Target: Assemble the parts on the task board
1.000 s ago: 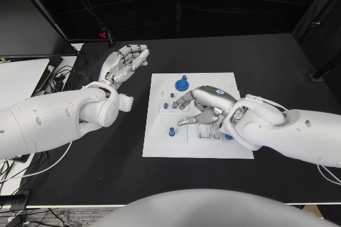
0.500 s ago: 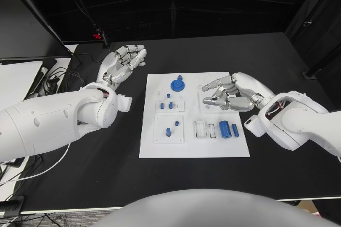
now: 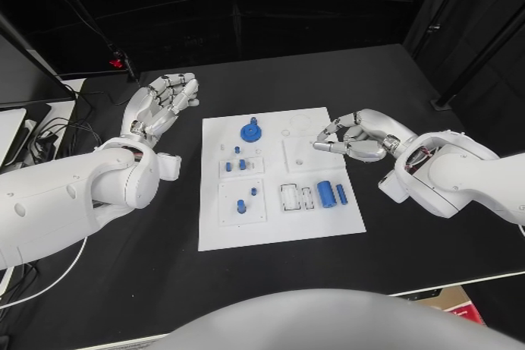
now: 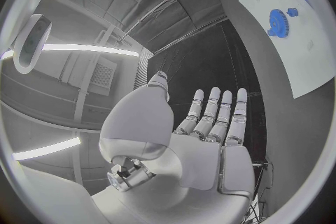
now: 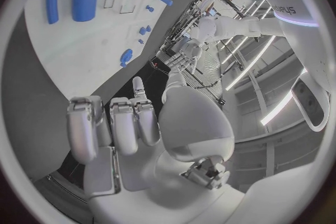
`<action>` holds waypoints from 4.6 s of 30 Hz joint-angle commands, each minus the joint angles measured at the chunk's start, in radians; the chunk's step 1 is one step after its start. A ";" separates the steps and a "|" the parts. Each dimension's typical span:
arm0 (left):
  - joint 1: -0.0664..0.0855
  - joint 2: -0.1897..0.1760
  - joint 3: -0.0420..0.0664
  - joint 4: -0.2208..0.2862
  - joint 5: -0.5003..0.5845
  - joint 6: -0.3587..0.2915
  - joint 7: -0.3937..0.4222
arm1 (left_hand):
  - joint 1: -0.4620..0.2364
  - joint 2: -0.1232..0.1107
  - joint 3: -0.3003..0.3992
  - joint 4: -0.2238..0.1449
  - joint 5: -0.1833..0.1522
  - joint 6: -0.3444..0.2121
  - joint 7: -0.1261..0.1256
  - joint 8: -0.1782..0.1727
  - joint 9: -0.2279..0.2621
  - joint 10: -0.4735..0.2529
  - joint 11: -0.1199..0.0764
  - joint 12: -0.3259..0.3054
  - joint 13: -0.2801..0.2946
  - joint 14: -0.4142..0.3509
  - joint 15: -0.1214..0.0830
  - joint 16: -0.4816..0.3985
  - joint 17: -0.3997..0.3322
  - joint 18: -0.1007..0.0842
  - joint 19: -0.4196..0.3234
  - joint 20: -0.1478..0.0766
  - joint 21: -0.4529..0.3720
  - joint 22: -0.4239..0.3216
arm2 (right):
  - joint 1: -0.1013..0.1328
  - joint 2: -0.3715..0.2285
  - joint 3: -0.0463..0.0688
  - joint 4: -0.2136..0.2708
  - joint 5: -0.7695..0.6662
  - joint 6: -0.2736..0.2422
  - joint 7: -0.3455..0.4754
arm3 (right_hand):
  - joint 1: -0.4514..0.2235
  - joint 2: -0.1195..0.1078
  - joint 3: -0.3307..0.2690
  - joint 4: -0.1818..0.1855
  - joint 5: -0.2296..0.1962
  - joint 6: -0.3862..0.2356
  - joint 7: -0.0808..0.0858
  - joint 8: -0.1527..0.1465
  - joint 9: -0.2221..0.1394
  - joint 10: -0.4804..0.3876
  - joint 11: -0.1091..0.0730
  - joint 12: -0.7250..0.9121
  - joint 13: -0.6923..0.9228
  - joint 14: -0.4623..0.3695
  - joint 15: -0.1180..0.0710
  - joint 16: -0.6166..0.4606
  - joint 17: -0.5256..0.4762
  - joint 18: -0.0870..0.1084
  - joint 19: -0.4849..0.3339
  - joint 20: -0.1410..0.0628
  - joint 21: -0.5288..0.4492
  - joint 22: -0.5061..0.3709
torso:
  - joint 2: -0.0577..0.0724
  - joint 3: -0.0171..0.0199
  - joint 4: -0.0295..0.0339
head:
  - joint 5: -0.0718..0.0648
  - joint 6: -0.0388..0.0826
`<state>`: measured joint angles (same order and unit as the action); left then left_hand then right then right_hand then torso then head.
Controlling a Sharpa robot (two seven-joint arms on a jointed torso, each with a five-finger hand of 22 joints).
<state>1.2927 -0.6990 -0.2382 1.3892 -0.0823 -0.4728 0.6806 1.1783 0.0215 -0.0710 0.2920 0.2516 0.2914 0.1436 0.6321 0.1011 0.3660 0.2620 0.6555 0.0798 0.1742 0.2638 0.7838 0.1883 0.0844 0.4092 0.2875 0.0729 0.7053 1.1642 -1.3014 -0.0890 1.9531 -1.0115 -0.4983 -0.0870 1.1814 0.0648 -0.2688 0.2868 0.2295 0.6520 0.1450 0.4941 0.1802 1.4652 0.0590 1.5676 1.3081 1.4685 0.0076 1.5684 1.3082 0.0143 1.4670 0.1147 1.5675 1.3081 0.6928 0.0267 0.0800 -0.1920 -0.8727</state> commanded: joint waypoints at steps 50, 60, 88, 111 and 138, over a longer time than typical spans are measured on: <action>-0.003 -0.022 0.001 0.002 0.016 0.009 0.086 | 0.005 0.015 -0.009 -0.001 0.008 -0.007 0.153 0.008 -0.003 -0.007 -0.001 0.009 -0.003 -0.008 -0.002 0.008 -0.005 0.002 0.005 0.003 0.005 -0.002 | -0.048 0.078 -0.013 0.063 -0.524 0.342 -0.651 | -0.086 -0.118 0.129 0.008 -0.047 0.092 -0.006 0.202 0.072 0.106 0.015 0.003 0.263 0.102 0.010 0.002 0.263 -0.014 0.104 0.014 0.003 0.263 | 0.001 0.0002 0.0007 | -0.024 0.000; -0.003 -0.021 0.001 0.002 0.016 0.011 0.086 | 0.005 0.016 -0.009 0.000 0.008 -0.007 0.153 0.009 -0.004 -0.007 -0.001 0.009 -0.003 -0.009 -0.002 0.008 -0.006 0.002 0.004 0.003 0.005 -0.003 | -0.049 0.115 -0.033 0.047 -0.535 0.348 -0.656 | -0.087 -0.114 0.133 0.008 -0.046 0.090 -0.007 0.202 0.073 0.106 0.014 0.003 0.263 0.102 0.010 0.002 0.263 -0.014 0.104 0.013 0.003 0.263 | 0.001 -0.0003 0.0000 | -0.009 0.000; -0.004 -0.027 0.001 0.004 0.016 0.013 0.084 | 0.005 0.016 -0.010 0.000 0.008 -0.007 0.153 0.009 -0.004 -0.007 -0.001 0.010 -0.003 -0.009 -0.002 0.008 -0.006 0.002 0.004 0.003 0.005 -0.004 | -0.067 0.174 -0.045 -0.022 -0.525 0.338 -0.652 | -0.073 -0.056 0.144 0.005 -0.025 0.054 -0.007 0.178 0.065 0.106 0.014 0.003 0.263 0.102 0.009 0.002 0.263 -0.014 0.104 0.012 0.003 0.263 | 0.000 -0.0001 -0.0004 | -0.015 0.000; -0.005 -0.024 0.001 -0.003 0.016 0.014 0.078 | 0.006 0.018 -0.011 0.000 0.009 -0.008 0.153 0.010 -0.005 -0.008 -0.001 0.011 -0.004 -0.009 -0.002 0.010 -0.008 0.002 0.004 0.003 0.005 -0.004 | -0.068 0.160 -0.045 -0.017 -0.270 0.187 -0.560 | 0.214 0.021 0.289 -0.054 0.005 0.156 0.012 -0.067 -0.073 0.106 0.030 0.003 0.263 0.102 0.022 0.002 0.263 -0.014 0.104 0.023 0.003 0.263 | 0.000 0.0001 -0.0006 | -0.014 0.000; -0.010 -0.015 0.001 -0.014 0.017 0.017 0.067 | 0.007 0.018 -0.012 0.000 0.009 -0.009 0.153 0.011 -0.005 -0.009 -0.001 0.012 -0.005 -0.010 -0.002 0.011 -0.009 0.001 0.002 0.003 0.005 -0.006 | -0.067 0.051 -0.045 0.061 0.008 -0.131 -0.349 | 0.244 0.003 0.404 -0.071 0.048 0.322 -0.010 -0.187 -0.106 0.106 0.011 0.003 0.263 0.102 0.007 0.002 0.263 -0.014 0.104 0.012 0.003 0.263 | 0.000 -0.0014 0.0005 | -0.007 0.000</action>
<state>1.2817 -0.7151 -0.2383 1.3758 -0.0672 -0.4649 0.6806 1.1876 0.0308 -0.0759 0.2917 0.2554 0.2915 0.1436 0.6397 0.0977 0.3660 0.2620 0.6632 0.0766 0.1710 0.2606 0.7917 0.1800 0.0844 0.4091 0.2876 0.0729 0.7002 1.0959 -1.2476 -0.1341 2.0058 -1.0657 -0.5624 -0.5003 1.4203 0.0674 0.1305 0.2146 0.2729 0.8283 0.2079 0.3123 0.0727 1.4667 0.0778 1.5675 1.3076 1.4654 0.0208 1.5683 1.3079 0.0150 1.4686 0.1343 1.5676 1.3073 0.6932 0.0266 0.0800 -0.2007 -0.8728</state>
